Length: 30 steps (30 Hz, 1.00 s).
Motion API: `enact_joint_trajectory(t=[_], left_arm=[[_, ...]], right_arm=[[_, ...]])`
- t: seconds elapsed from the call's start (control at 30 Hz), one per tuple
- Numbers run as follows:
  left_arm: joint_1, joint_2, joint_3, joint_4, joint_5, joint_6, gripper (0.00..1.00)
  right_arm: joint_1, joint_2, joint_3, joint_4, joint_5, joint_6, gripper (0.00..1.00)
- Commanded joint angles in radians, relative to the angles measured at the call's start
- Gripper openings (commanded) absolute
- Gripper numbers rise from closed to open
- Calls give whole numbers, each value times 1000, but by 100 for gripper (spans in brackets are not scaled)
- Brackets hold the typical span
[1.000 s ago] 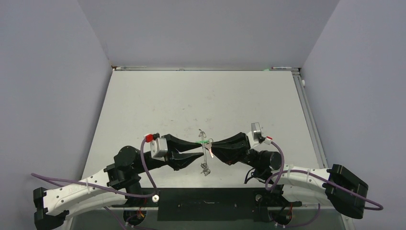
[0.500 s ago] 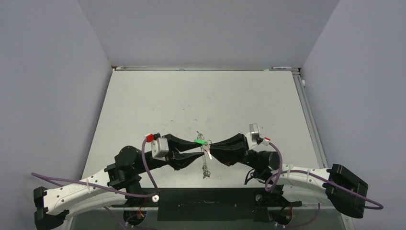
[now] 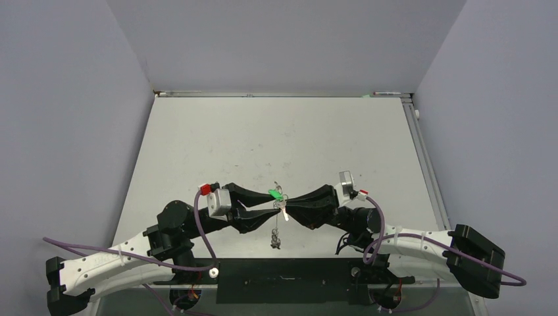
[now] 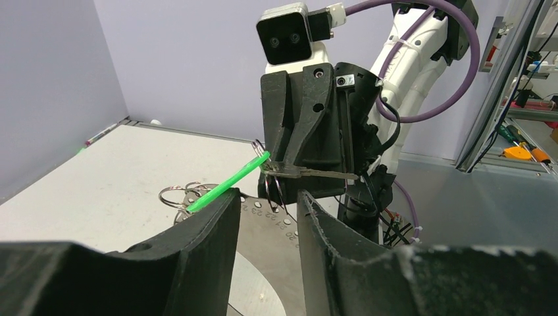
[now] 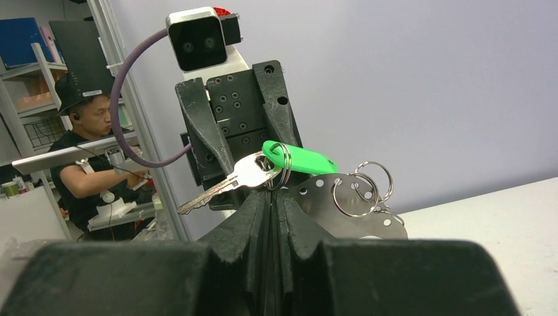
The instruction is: Put the keys on the keyring
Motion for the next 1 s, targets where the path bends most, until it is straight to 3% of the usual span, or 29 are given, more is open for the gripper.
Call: enact_joint_trajectory(t=[0.0, 0.3, 0.37, 0.57, 0.67, 0.77, 0.8, 0.87, 0.97], left_arm=[[-6, -10, 48, 46, -2, 7, 33], [-6, -9, 46, 44, 3, 6, 14], [-6, -7, 47, 43, 3, 7, 1], [-6, 5, 94, -68, -77, -9, 0], [-6, 17, 172, -226, -154, -22, 0], [-4, 24, 237, -396, -220, -30, 0], [-4, 28, 260, -447, -235, -33, 0], [-3, 40, 305, -552, -262, -37, 0], [-2, 69, 375, -702, -273, -35, 0]], right_arm=[[11, 2, 49, 57, -18, -17, 5], [23, 5, 54, 39, -26, -35, 5], [25, 6, 54, 34, -27, -38, 5], [28, 2, 60, -11, -16, -45, 6], [28, -33, 52, -94, 15, -67, 33], [27, -104, 38, -197, 64, -99, 49], [27, -130, 35, -239, 81, -117, 59], [27, -186, 32, -328, 113, -145, 65], [27, -263, 34, -467, 156, -191, 65]])
